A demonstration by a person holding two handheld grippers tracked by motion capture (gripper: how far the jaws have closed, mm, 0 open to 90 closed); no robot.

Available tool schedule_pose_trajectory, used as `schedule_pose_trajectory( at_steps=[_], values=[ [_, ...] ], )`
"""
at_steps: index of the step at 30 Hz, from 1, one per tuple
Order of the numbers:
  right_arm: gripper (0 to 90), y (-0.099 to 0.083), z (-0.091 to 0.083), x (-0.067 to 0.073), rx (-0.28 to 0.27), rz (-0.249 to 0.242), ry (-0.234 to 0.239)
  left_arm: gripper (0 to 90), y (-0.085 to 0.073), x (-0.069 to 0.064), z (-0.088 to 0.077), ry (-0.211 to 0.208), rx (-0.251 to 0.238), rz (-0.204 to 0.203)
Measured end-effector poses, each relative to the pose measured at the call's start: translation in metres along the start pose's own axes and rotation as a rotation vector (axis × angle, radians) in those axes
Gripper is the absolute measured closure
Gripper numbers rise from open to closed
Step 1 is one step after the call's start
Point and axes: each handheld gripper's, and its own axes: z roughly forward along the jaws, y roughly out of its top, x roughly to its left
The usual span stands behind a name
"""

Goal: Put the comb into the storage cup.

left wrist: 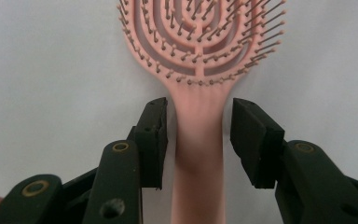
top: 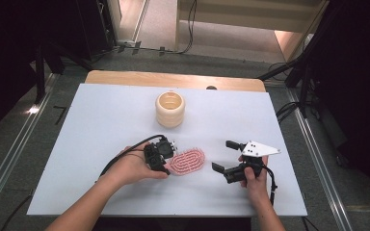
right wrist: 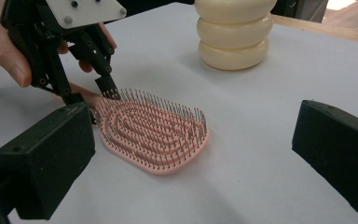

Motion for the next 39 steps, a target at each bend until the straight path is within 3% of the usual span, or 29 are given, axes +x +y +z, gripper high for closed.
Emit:
schedule_pose_trajectory(
  at_steps=[5,21,28,30,34,35,39],
  values=[
    [0.0,-0.0002,0.0004,0.0003,0.002,0.001,0.003,64.0,0.0073,-0.0023,0.0013,0.030,0.023,0.029],
    [0.0,-0.0004,0.0048,0.0027,0.015,0.002,0.009,69.4,0.0109,-0.0016,0.0025,0.035,0.047,-0.005],
    [0.0,-0.0014,0.0032,0.0000,0.008,0.010,0.008,70.5,0.0102,0.0003,0.0018,0.029,0.042,0.000],
    [0.0,-0.0015,0.0024,-0.0007,0.010,0.010,0.004,70.6,0.0100,0.0008,0.0024,0.019,0.029,-0.037],
    [0.0,-0.0016,0.0021,-0.0011,0.010,0.011,0.003,70.9,0.0090,0.0006,0.0015,0.029,0.029,-0.016],
    [0.0,-0.0016,0.0018,-0.0011,0.009,0.012,0.004,70.9,0.0069,0.0005,0.0016,0.022,0.009,-0.035],
    [0.0,-0.0014,0.0012,-0.0017,0.004,0.017,0.002,71.0,0.0045,0.0013,0.0008,0.028,-0.012,-0.042]
  ],
)
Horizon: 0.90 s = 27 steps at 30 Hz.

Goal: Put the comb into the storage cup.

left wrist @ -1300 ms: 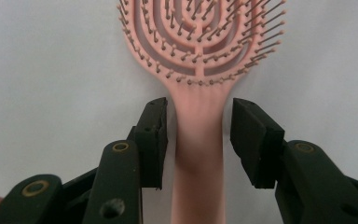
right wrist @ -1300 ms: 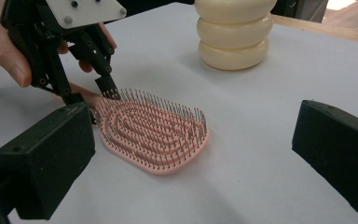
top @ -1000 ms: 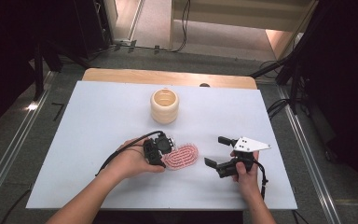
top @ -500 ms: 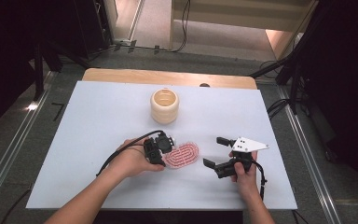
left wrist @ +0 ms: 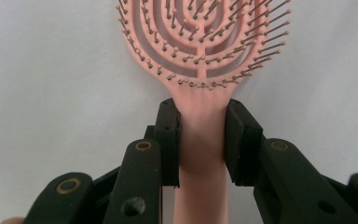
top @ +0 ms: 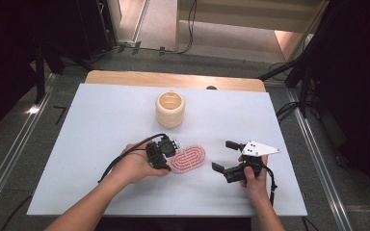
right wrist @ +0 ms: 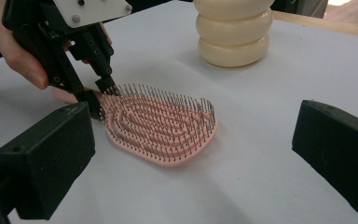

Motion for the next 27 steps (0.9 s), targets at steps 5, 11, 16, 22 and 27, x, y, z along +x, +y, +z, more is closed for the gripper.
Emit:
schedule_pose_trajectory(
  at_steps=[5,11,16,22,27],
  values=[
    [0.0,0.000,0.000,0.000,-0.010,0.019,0.013,71.0,-0.002,0.000,-0.002,0.003,-0.013,-0.011],
    [0.0,0.002,-0.002,0.000,-0.030,0.037,0.017,71.0,-0.004,0.001,-0.005,0.026,-0.055,-0.022],
    [0.0,0.004,-0.001,0.002,-0.047,0.078,0.003,71.1,-0.006,0.002,-0.008,0.034,-0.082,-0.028],
    [0.0,0.011,0.001,0.007,-0.069,0.125,-0.005,71.0,-0.006,0.002,-0.013,0.027,-0.109,-0.028],
    [0.0,0.012,0.007,0.013,-0.077,0.191,-0.033,71.0,-0.006,0.001,-0.016,0.041,-0.143,-0.028]
  ],
)
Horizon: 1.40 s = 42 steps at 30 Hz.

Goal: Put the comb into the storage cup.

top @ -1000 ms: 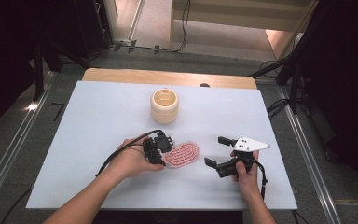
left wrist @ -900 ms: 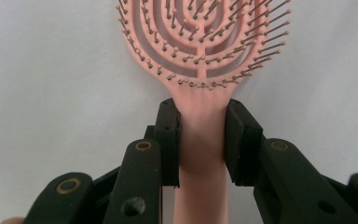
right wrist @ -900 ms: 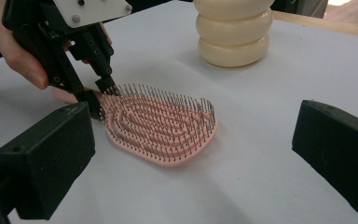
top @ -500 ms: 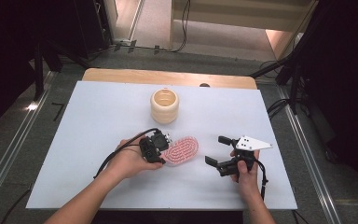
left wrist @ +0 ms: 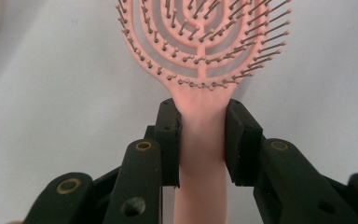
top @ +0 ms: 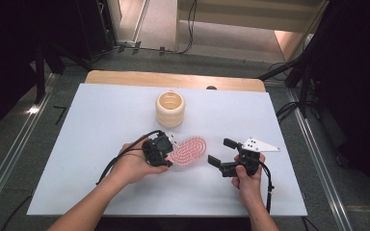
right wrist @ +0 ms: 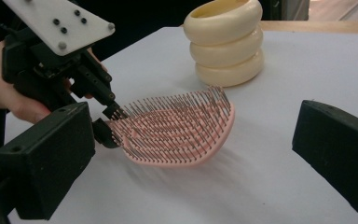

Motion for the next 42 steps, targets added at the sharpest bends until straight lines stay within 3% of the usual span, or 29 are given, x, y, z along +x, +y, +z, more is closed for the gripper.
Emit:
schedule_pose_trajectory(
  at_steps=[1,6,8,13,19,26,29,32,39,42],
  values=[
    [0.0,-0.001,0.004,0.003,-0.002,0.032,-0.010,71.1,0.000,0.000,-0.002,0.006,-0.020,-0.005],
    [0.0,-0.002,0.011,0.009,-0.016,0.096,-0.007,71.1,0.002,-0.002,-0.003,0.012,-0.046,-0.001],
    [0.0,-0.003,0.013,0.011,-0.018,0.089,-0.022,71.0,0.002,-0.002,-0.002,0.008,-0.048,-0.001],
    [0.0,-0.005,0.017,0.013,-0.033,0.130,-0.039,71.0,0.003,-0.002,-0.002,0.011,-0.069,-0.007],
    [0.0,-0.008,0.021,0.012,-0.081,0.242,-0.056,71.0,0.005,-0.004,-0.002,0.011,-0.125,-0.002],
    [0.0,-0.008,0.028,0.015,-0.093,0.285,-0.057,71.0,0.009,-0.010,0.001,0.020,-0.168,0.002],
    [3.3,-0.007,0.031,0.017,-0.113,0.315,-0.099,71.0,0.011,-0.014,0.001,0.027,-0.199,0.002],
    [5.9,-0.007,0.030,0.018,-0.126,0.346,-0.108,71.0,0.013,-0.016,0.000,0.035,-0.227,0.003],
    [11.4,-0.006,0.028,0.017,-0.161,0.432,-0.104,71.0,0.014,-0.025,-0.002,0.064,-0.306,0.016],
    [14.5,-0.006,0.028,0.016,-0.168,0.472,-0.078,71.0,0.015,-0.030,0.000,0.080,-0.330,0.022]
  ],
)
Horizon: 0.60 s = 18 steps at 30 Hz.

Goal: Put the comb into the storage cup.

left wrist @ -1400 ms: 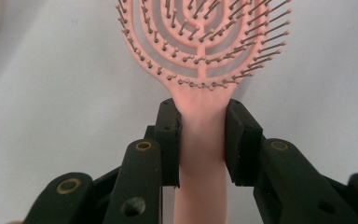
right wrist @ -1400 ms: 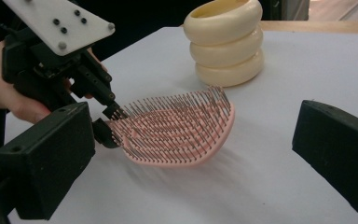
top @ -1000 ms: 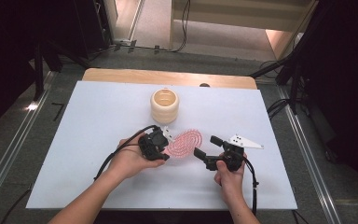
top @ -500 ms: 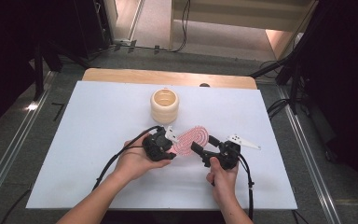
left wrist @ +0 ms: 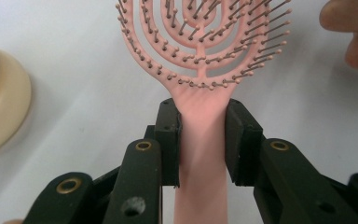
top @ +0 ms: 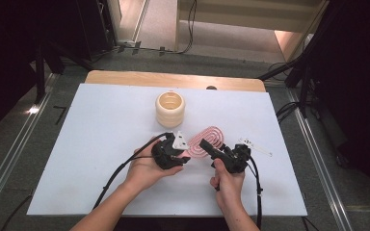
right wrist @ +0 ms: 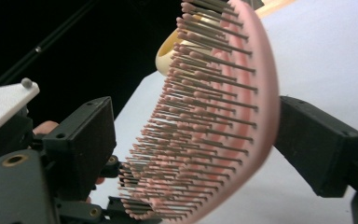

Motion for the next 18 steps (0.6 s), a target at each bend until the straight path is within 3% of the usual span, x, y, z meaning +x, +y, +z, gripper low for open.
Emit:
schedule_pose_trajectory(
  at_steps=[3,11,13,18],
  values=[
    [22.9,0.000,0.000,0.000,-0.001,0.010,-0.002,71.0,0.000,-0.002,0.001,0.000,-0.023,-0.003],
    [30.3,0.000,0.001,-0.003,-0.007,0.073,0.033,71.0,0.001,-0.009,0.004,0.004,-0.058,-0.005],
    [36.5,0.001,0.000,-0.003,-0.009,0.076,0.051,71.0,0.002,-0.011,0.005,0.011,-0.065,-0.005],
    [40.7,0.001,0.000,-0.002,-0.007,0.091,0.054,71.0,0.002,-0.015,0.009,0.008,-0.073,0.004]
  ],
)
